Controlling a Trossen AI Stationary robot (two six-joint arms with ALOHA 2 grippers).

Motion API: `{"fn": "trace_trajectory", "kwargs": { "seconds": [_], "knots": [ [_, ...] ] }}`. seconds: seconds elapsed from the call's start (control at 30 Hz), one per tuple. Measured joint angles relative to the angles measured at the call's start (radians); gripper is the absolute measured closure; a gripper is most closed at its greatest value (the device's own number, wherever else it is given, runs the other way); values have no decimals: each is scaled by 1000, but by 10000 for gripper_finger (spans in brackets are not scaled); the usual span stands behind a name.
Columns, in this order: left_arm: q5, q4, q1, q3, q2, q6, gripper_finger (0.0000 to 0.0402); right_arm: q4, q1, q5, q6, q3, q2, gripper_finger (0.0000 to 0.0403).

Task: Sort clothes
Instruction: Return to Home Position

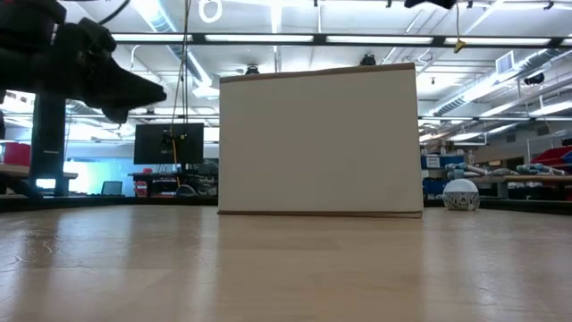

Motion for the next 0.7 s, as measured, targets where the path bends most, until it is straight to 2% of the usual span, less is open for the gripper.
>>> {"fn": "trace_trajectory", "kwargs": {
  "seconds": [0.27, 0.37, 0.47, 0.7],
  "knots": [
    [42, -231, 0, 0, -273, 42, 291, 158, 46, -10, 38, -252, -171, 279],
    [64, -244, 0, -1, -273, 60, 291, 252, 68, -21, 46, -357, -253, 281],
    [114, -153, 0, -38, -274, 81, 291, 331, 92, -32, 71, -454, -331, 280],
    [238, -155, 0, -38, -273, 106, 291, 519, 122, -36, 90, -677, -465, 281]
  ]
}}
